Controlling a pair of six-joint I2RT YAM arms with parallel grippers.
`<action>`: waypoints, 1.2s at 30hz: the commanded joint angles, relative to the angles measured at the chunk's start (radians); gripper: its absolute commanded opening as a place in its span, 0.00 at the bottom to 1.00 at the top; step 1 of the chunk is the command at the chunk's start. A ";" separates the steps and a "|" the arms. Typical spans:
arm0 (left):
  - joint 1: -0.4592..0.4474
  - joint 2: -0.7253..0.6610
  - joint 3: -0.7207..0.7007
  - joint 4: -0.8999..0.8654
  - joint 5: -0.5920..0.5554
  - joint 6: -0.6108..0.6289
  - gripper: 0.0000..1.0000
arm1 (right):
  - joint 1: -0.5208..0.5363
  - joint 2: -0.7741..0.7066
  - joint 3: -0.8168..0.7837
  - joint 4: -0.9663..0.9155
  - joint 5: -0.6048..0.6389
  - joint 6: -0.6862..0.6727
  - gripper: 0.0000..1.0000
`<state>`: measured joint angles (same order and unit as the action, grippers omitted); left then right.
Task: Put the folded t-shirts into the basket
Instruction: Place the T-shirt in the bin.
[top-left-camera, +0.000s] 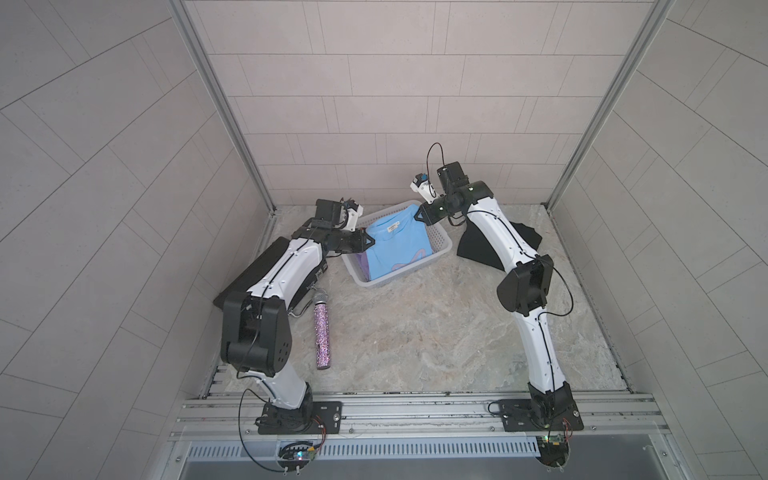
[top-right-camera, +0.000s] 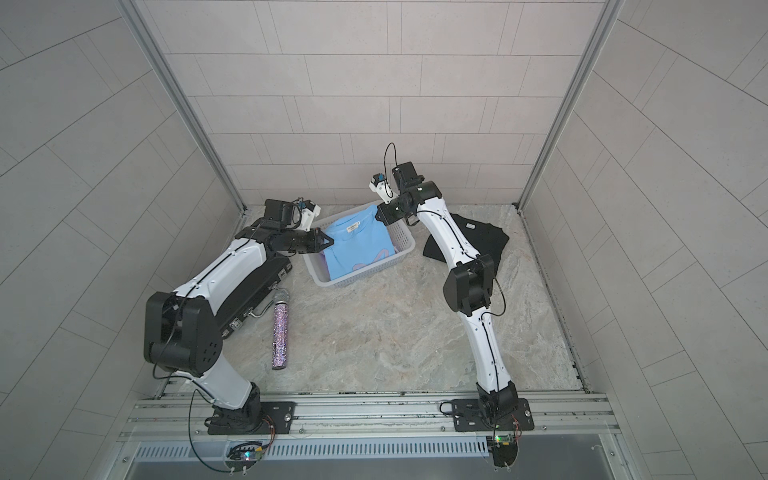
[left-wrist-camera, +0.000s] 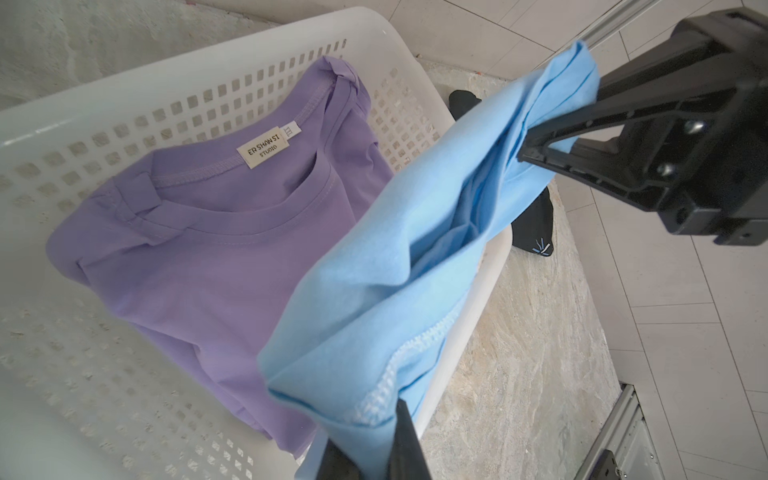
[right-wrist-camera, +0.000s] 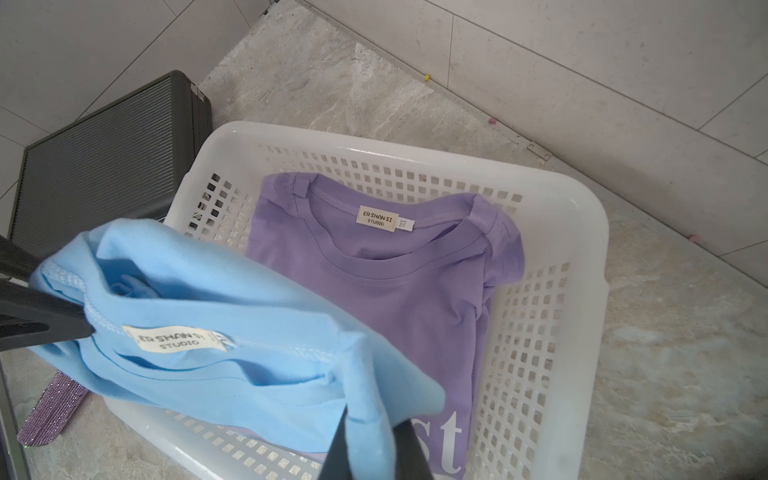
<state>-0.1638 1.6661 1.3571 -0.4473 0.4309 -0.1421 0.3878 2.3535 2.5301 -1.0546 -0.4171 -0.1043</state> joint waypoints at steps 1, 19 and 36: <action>0.002 0.006 0.030 -0.056 0.032 0.000 0.00 | -0.003 -0.026 0.015 -0.028 0.026 -0.013 0.00; 0.022 0.178 0.045 0.053 -0.243 0.111 0.06 | 0.002 0.183 0.108 0.159 0.043 0.016 0.04; 0.020 0.175 -0.005 0.150 -0.436 0.130 0.43 | 0.004 0.331 0.256 0.235 0.259 -0.021 0.42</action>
<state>-0.1505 1.8576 1.3762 -0.3161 0.0532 -0.0288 0.3931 2.6850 2.7560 -0.8505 -0.2211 -0.1040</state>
